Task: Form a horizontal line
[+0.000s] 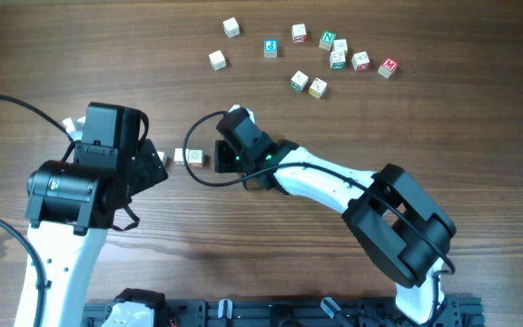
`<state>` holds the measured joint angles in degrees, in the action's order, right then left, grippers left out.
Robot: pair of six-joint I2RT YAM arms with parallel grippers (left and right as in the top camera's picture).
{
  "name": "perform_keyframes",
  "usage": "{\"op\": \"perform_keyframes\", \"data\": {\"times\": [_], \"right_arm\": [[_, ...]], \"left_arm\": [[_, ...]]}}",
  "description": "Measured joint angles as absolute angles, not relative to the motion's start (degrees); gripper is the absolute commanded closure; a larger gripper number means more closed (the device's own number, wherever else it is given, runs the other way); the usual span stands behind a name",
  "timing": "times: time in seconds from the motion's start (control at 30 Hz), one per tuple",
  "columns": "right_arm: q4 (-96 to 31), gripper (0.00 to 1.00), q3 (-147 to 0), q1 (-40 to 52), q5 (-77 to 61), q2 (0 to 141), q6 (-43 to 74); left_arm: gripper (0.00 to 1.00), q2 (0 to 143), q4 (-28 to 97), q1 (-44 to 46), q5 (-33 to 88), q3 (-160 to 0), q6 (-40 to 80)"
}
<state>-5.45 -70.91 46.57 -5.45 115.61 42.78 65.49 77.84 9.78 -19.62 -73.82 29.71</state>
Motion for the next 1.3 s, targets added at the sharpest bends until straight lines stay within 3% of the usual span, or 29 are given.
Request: {"op": "perform_keyframes", "data": {"times": [0.13, 1.3], "right_arm": [[-0.2, 0.95, -70.9, 46.8, -7.2, 117.2, 42.7], [3.5, 0.95, -70.9, 46.8, -15.4, 120.9, 46.2]], "left_arm": [[0.0, 65.5, 77.8, 9.8, -19.6, -73.8, 29.7], [0.0, 65.5, 77.8, 9.8, -19.6, -73.8, 29.7]]}}
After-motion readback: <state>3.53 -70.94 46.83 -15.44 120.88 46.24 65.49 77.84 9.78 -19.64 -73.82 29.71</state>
